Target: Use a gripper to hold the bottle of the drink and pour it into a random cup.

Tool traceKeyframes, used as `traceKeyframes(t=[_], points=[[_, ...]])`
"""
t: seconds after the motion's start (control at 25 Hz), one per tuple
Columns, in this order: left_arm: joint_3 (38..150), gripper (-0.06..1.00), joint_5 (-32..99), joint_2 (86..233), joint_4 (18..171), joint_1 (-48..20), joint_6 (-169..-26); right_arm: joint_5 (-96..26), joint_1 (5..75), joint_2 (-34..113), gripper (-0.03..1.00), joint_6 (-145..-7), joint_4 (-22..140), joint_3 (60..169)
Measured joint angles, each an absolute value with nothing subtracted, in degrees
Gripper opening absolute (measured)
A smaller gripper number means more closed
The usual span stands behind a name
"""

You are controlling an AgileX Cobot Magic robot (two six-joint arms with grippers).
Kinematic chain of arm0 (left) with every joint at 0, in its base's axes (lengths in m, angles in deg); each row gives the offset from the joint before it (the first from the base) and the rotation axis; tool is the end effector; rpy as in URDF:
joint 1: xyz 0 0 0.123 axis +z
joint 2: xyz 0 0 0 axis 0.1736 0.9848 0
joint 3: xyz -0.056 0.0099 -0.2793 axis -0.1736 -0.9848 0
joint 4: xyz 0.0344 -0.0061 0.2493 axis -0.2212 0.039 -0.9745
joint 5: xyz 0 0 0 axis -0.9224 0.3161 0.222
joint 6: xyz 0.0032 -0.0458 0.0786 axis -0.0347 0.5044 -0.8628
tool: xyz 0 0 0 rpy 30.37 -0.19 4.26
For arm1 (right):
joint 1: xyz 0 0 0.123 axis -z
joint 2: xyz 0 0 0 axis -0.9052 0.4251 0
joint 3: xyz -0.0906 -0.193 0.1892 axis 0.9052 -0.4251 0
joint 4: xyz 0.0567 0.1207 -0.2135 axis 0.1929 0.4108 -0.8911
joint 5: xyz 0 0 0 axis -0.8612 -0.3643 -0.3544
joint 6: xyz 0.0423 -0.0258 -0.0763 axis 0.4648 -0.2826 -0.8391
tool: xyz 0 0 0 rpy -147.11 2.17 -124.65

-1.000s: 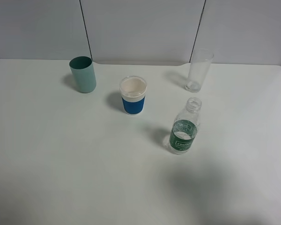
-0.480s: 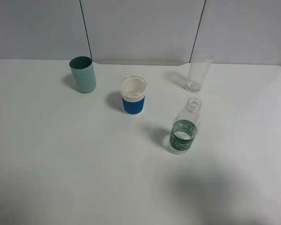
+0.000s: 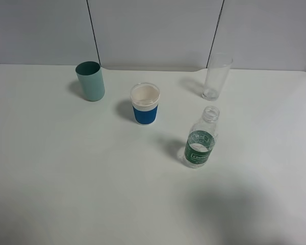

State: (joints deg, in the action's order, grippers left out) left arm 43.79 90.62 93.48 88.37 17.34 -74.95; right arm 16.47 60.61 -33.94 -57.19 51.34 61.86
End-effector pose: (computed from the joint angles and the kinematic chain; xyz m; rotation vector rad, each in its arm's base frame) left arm 0.0140 -0.0080 0.2815 0.0729 2.1479 0.0391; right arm -0.0029 -0.0003 0.2730 -0.1446 2.0460 0.0042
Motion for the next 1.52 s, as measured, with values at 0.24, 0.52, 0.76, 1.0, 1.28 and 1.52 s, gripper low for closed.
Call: traceKeyframes(t=[0.24, 0.52, 0.76, 1.0, 1.28, 1.52], points=[[43.79, 0.99, 90.62, 93.48, 88.37, 17.34, -74.95, 16.47, 60.61, -33.94, 0.90, -57.19, 51.34, 61.86], [43.79, 0.99, 90.62, 93.48, 88.37, 17.34, -74.95, 16.47, 60.61, -33.94, 0.90, -57.19, 51.34, 61.86], [43.79, 0.99, 90.62, 93.48, 88.37, 17.34, -74.95, 16.47, 60.61, -33.94, 0.90, -57.19, 51.34, 61.86], [43.79, 0.99, 90.62, 93.48, 88.37, 17.34, -74.95, 16.47, 60.61, -33.94, 0.90, -57.19, 51.34, 61.86], [43.79, 0.99, 90.62, 93.48, 88.37, 17.34, -74.95, 16.47, 60.61, -33.94, 0.90, -57.19, 51.34, 61.86], [43.79, 0.99, 90.62, 93.48, 88.37, 17.34, -74.95, 16.47, 60.61, -33.94, 0.90, -57.19, 51.34, 61.86]])
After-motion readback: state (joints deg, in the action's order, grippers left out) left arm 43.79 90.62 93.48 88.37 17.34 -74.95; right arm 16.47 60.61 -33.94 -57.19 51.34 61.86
